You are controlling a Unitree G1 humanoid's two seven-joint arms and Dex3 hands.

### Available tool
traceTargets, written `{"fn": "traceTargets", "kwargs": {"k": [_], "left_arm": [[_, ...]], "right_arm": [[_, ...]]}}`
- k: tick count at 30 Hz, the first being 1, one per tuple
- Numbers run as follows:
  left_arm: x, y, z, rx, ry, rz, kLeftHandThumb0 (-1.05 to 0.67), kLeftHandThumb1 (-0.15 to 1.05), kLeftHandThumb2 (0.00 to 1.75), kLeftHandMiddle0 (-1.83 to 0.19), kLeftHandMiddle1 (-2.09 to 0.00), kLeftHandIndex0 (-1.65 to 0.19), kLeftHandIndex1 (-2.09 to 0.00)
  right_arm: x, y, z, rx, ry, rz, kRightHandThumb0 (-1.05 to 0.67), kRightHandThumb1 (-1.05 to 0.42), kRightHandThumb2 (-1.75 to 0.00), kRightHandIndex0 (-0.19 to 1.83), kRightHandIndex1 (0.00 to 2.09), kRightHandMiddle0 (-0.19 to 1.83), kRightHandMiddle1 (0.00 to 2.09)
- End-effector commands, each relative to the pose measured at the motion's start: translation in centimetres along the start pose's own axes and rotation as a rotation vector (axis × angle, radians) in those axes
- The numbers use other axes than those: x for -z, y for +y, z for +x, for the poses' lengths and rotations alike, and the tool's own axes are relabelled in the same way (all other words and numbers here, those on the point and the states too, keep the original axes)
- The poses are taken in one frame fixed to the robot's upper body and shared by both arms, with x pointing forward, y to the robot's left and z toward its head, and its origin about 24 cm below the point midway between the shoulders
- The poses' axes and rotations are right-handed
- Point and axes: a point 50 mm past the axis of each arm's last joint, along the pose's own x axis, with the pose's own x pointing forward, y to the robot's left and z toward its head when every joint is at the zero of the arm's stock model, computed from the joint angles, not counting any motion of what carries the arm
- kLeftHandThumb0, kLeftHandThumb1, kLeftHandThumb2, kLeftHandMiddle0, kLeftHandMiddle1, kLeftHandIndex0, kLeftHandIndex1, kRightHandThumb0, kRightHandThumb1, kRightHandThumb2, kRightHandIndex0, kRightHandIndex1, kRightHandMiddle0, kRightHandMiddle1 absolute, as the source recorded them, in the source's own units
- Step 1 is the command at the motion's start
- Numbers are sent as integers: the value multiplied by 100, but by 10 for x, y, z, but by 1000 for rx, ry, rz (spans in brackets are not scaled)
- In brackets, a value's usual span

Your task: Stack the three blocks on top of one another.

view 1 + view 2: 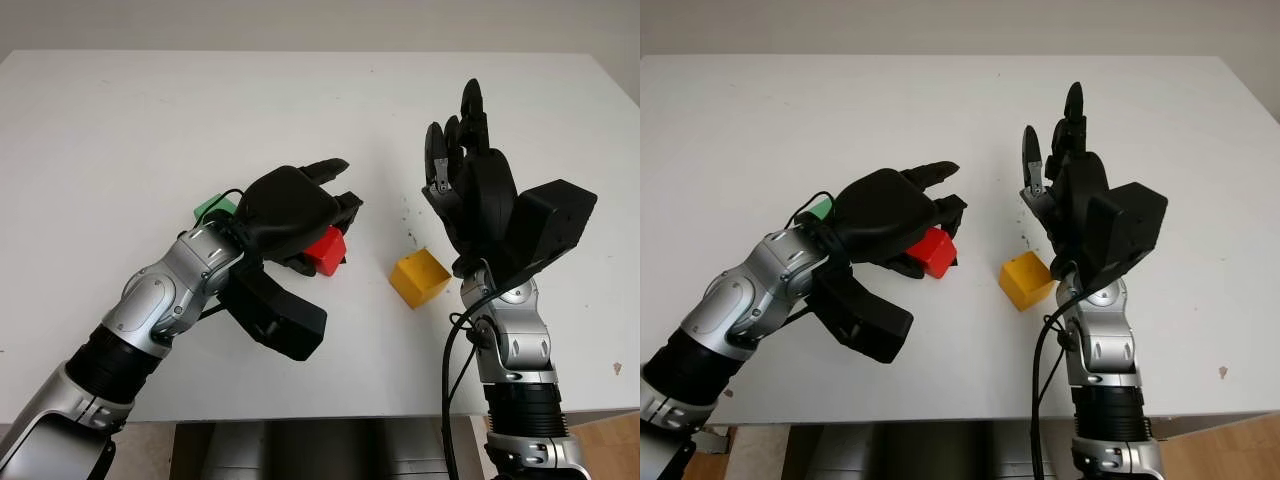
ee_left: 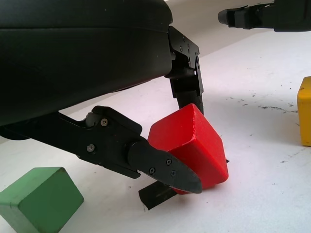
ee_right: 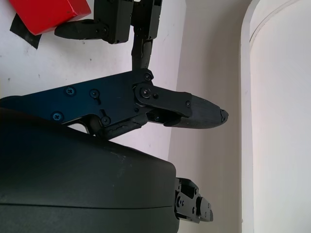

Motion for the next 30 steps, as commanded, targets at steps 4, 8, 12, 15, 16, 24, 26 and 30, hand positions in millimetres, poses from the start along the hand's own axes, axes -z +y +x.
{"fn": "traceTargets", "kwargs": {"k": [4,8,12,15,16,24,26,30], "left_arm": [[-3,-3,1,-17,-7,1,-50,104,6,1,-3,-3,-131],[-2,-4,1,0,0,21,-55,105,6,11,-4,5,-85],[-1,-6,2,-5,22,41,-60,105,6,14,-5,4,-42],[0,-7,3,-6,42,48,-62,105,6,15,-5,5,-27],[0,-8,3,-7,50,56,-63,105,7,15,-5,6,-24],[3,-9,4,14,88,55,-66,105,7,19,0,15,-11],[3,-9,4,14,90,59,-67,105,7,19,0,15,-10],[5,-6,2,26,99,17,-69,105,8,19,0,17,-8]], "right_arm": [[-2,0,-2,20,-18,4,-59,-105,-57,-19,0,-19,0],[-2,0,-3,21,-15,6,-59,-105,-57,-19,0,-19,0],[-2,0,-2,13,-17,9,-59,-105,-58,-19,0,-19,0],[-1,0,-2,16,-19,10,-60,-105,-57,-19,0,-19,0],[-1,0,-2,17,-18,9,-60,-105,-57,-19,0,-19,0],[-1,0,-2,15,-15,7,-59,-105,-58,-19,0,-19,0],[-1,0,-2,15,-15,11,-58,-105,-57,-19,0,-19,0],[-1,0,-2,20,-18,8,-59,-105,-57,-19,0,-19,0]]}}
